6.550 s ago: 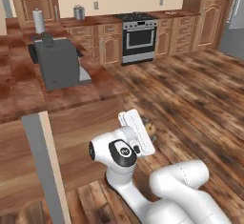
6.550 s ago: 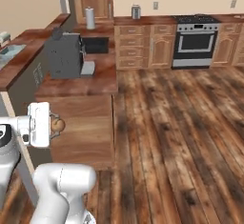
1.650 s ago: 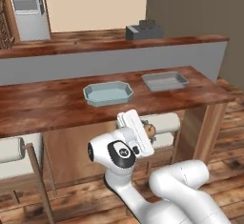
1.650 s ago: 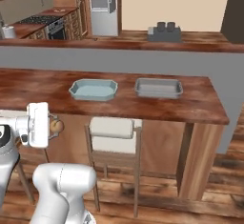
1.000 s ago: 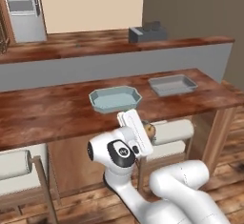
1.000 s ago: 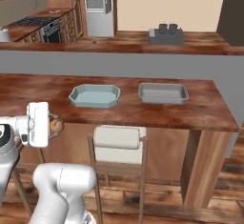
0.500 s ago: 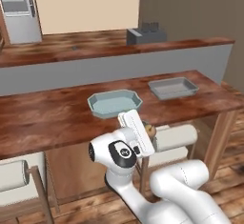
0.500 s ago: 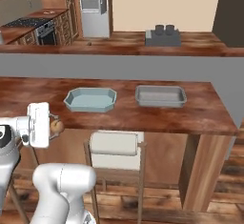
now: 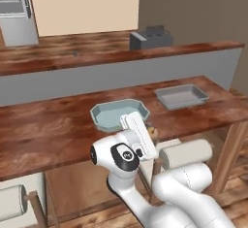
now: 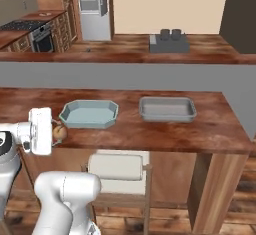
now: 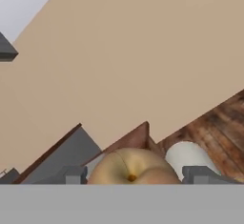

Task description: Place the cold items (carrot and peach) from the fridge in one tupperware on the dining counter. Place the warm items (kebab skewer and hot dog) in the stove area in another tupperware.

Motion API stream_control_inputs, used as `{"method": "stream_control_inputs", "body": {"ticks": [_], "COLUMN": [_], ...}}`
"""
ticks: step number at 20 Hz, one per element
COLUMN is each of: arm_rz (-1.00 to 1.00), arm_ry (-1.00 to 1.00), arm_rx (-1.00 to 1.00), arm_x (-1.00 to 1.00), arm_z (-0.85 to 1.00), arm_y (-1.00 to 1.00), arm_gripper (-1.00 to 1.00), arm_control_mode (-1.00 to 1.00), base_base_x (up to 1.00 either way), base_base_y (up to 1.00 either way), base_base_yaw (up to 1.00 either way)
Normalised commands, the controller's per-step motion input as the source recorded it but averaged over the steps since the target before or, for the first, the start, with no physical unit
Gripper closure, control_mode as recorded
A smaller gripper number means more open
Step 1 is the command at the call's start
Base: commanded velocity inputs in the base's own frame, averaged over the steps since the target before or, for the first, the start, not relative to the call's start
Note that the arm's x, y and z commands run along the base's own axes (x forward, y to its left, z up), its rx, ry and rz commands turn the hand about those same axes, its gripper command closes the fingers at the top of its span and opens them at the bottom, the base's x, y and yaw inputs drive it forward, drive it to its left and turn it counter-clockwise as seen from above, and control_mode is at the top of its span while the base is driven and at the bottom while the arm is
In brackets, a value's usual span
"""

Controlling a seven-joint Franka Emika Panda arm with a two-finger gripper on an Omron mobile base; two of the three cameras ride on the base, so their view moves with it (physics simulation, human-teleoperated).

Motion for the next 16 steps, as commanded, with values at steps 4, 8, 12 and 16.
{"method": "stream_control_inputs", "body": {"ticks": [4,8,12,16], "arm_rz": [0.00,-0.09,-0.39,-0.04], "arm_ry": [0.00,0.00,0.00,0.01], "arm_rx": [0.00,-0.01,-0.03,0.14], "arm_x": [0.00,0.00,0.14,0.53], "arm_z": [0.00,0.05,0.24,0.58], "arm_y": [0.00,0.07,0.42,0.16], "arm_gripper": [1.00,1.00,1.00,1.00], "arm_control_mode": [1.00,-1.00,-1.00,-1.00], "base_base_x": [0.48,0.09,0.00,0.00], "base_base_y": [0.20,0.20,0.00,0.00], "base_base_yaw": [-0.08,-0.14,0.00,0.00]}}
